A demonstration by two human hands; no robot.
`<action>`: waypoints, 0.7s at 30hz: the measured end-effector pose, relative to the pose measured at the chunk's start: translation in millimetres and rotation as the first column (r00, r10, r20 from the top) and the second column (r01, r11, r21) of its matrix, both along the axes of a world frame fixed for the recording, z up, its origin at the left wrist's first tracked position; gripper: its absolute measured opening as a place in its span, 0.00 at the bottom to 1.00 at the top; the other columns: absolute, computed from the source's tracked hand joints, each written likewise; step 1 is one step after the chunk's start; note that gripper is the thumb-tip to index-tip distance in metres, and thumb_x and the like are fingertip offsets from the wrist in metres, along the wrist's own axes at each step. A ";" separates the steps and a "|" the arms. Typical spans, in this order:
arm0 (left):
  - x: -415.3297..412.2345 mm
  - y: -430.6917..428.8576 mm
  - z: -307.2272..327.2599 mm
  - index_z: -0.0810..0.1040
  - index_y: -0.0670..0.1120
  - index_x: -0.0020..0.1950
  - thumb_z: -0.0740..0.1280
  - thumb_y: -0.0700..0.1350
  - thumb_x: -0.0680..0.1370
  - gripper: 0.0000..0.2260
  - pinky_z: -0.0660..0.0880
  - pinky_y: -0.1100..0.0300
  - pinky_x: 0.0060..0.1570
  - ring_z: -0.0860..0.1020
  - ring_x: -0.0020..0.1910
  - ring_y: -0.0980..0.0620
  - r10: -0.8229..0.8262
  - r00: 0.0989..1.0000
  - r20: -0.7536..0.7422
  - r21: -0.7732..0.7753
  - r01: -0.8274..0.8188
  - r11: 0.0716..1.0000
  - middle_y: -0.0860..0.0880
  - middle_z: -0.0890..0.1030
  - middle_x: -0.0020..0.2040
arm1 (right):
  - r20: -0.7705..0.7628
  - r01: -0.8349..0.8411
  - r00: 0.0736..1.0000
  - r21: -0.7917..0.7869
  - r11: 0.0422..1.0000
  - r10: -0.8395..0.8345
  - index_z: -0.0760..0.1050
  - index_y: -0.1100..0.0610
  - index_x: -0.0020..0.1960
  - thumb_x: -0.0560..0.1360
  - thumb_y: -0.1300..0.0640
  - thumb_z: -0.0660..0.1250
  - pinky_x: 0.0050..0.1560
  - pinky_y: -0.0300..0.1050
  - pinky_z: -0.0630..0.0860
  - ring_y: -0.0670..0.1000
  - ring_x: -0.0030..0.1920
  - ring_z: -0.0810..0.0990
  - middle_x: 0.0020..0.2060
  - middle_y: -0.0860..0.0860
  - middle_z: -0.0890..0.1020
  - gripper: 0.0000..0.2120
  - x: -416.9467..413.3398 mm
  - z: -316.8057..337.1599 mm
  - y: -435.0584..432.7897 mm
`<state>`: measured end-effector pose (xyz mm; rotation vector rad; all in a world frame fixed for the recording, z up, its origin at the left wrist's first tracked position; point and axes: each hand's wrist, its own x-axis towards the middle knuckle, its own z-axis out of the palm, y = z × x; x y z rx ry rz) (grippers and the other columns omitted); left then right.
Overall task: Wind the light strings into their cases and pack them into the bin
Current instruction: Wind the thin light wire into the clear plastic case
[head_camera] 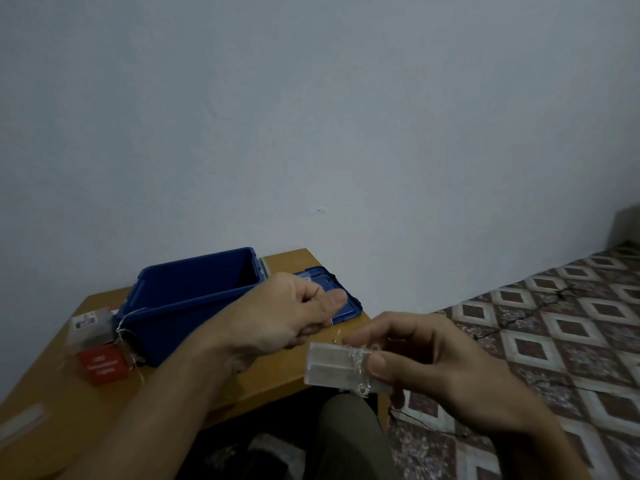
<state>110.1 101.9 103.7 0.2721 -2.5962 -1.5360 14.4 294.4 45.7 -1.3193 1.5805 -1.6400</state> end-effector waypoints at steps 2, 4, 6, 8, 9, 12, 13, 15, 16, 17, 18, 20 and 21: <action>-0.8 3.6 3.3 0.76 0.41 0.38 0.66 0.59 0.76 0.21 0.66 0.69 0.27 0.64 0.25 0.55 0.030 0.999 -0.015 -0.087 -0.031 0.996 0.48 0.69 0.28 | -0.074 0.061 0.996 0.034 0.998 -0.059 0.84 0.50 0.54 0.77 0.55 0.71 0.38 0.48 0.76 0.53 0.37 0.78 0.40 0.57 0.82 0.07 1.0 0.4 -0.6; -1.8 8.8 3.7 0.78 0.42 0.36 0.66 0.60 0.77 0.22 0.69 0.67 0.31 0.67 0.26 0.56 0.079 0.995 -0.053 -0.182 -0.088 0.979 0.48 0.71 0.29 | -0.190 0.156 0.972 0.064 0.986 -0.141 0.83 0.46 0.53 0.78 0.54 0.71 0.38 0.44 0.75 0.47 0.35 0.79 0.37 0.50 0.82 0.06 1.1 0.7 -1.0; -1.8 14.6 2.7 0.79 0.43 0.36 0.66 0.59 0.78 0.21 0.72 0.60 0.36 0.69 0.27 0.57 0.130 0.986 -0.101 -0.238 -0.150 0.960 0.50 0.73 0.29 | -0.294 0.257 0.928 0.066 0.964 -0.227 0.82 0.44 0.53 0.78 0.53 0.71 0.37 0.44 0.74 0.47 0.34 0.78 0.37 0.51 0.82 0.06 2.0 0.1 -2.5; -1.1 19.0 1.9 0.80 0.41 0.40 0.67 0.55 0.80 0.18 0.72 0.60 0.36 0.70 0.26 0.60 0.160 0.977 -0.143 -0.247 -0.192 0.950 0.53 0.74 0.27 | -0.369 0.354 0.874 0.038 0.935 -0.316 0.81 0.44 0.53 0.77 0.52 0.71 0.36 0.45 0.73 0.47 0.33 0.76 0.37 0.51 0.81 0.05 2.6 -1.1 -4.6; -0.5 20.8 1.4 0.81 0.42 0.41 0.67 0.52 0.80 0.15 0.71 0.61 0.35 0.70 0.24 0.63 0.164 0.974 -0.155 -0.249 -0.200 0.948 0.56 0.74 0.26 | -0.397 0.395 0.847 0.024 0.918 -0.354 0.80 0.44 0.52 0.77 0.52 0.71 0.35 0.44 0.73 0.45 0.32 0.76 0.36 0.50 0.80 0.05 2.8 -1.7 -5.7; 4.9 25.8 -2.1 0.81 0.48 0.43 0.66 0.47 0.81 0.09 0.69 0.66 0.32 0.72 0.24 0.64 0.150 0.971 -0.185 -0.252 -0.194 0.948 0.57 0.76 0.26 | -0.435 0.476 0.786 -0.028 0.879 -0.439 0.79 0.44 0.53 0.76 0.52 0.70 0.33 0.39 0.71 0.43 0.30 0.74 0.34 0.45 0.79 0.06 4.1 -3.0 -8.2; 7.6 28.0 -4.1 0.80 0.50 0.44 0.65 0.47 0.81 0.08 0.68 0.69 0.30 0.72 0.25 0.64 0.146 0.969 -0.201 -0.255 -0.196 0.947 0.57 0.77 0.27 | -0.442 0.496 0.768 -0.048 0.867 -0.464 0.79 0.44 0.53 0.76 0.52 0.70 0.32 0.38 0.71 0.43 0.30 0.74 0.34 0.44 0.78 0.07 4.7 -2.9 -8.6; 13.1 32.1 -9.6 0.80 0.51 0.45 0.65 0.48 0.81 0.07 0.68 0.69 0.27 0.72 0.25 0.62 0.153 0.956 -0.249 -0.238 -0.214 0.948 0.53 0.80 0.30 | -0.469 0.532 0.724 -0.088 0.842 -0.506 0.78 0.44 0.53 0.76 0.52 0.71 0.31 0.36 0.71 0.45 0.32 0.75 0.35 0.43 0.78 0.07 6.9 -2.5 -10.4; 15.4 34.0 -12.8 0.79 0.51 0.45 0.65 0.47 0.81 0.07 0.69 0.67 0.27 0.73 0.26 0.60 0.159 0.947 -0.281 -0.217 -0.224 0.950 0.52 0.81 0.31 | -0.488 0.544 0.700 -0.108 0.832 -0.521 0.77 0.44 0.54 0.76 0.52 0.70 0.31 0.35 0.70 0.45 0.33 0.76 0.36 0.42 0.78 0.08 8.2 -2.1 -11.5; 17.5 36.2 -15.9 0.79 0.50 0.44 0.65 0.46 0.81 0.07 0.71 0.64 0.29 0.74 0.28 0.57 0.166 0.935 -0.314 -0.196 -0.235 0.952 0.51 0.81 0.33 | -0.504 0.554 0.679 -0.126 0.823 -0.534 0.77 0.44 0.54 0.76 0.52 0.70 0.31 0.35 0.70 0.46 0.34 0.77 0.38 0.41 0.78 0.08 9.5 -1.7 -12.9; 19.1 38.3 -19.1 0.79 0.50 0.44 0.65 0.46 0.81 0.07 0.74 0.61 0.31 0.76 0.30 0.54 0.175 0.922 -0.346 -0.176 -0.247 0.953 0.50 0.81 0.34 | -0.515 0.562 0.663 -0.138 0.816 -0.543 0.76 0.44 0.54 0.76 0.52 0.70 0.31 0.35 0.71 0.46 0.34 0.77 0.38 0.41 0.78 0.08 11.0 -1.3 -14.2; 21.5 41.9 -24.8 0.79 0.50 0.43 0.66 0.45 0.80 0.07 0.76 0.58 0.34 0.78 0.33 0.52 0.190 0.895 -0.403 -0.149 -0.269 0.952 0.50 0.81 0.36 | -0.532 0.571 0.640 -0.154 0.807 -0.555 0.75 0.44 0.56 0.76 0.51 0.70 0.31 0.36 0.71 0.46 0.35 0.77 0.34 0.44 0.78 0.10 13.1 -1.3 -16.3; 22.5 43.3 -27.3 0.78 0.50 0.42 0.66 0.45 0.80 0.07 0.76 0.56 0.34 0.79 0.34 0.51 0.195 0.883 -0.427 -0.150 -0.281 0.948 0.50 0.81 0.36 | -0.542 0.574 0.626 -0.166 0.802 -0.560 0.74 0.44 0.57 0.75 0.51 0.70 0.31 0.36 0.70 0.45 0.35 0.77 0.33 0.43 0.77 0.11 13.8 -1.1 -17.4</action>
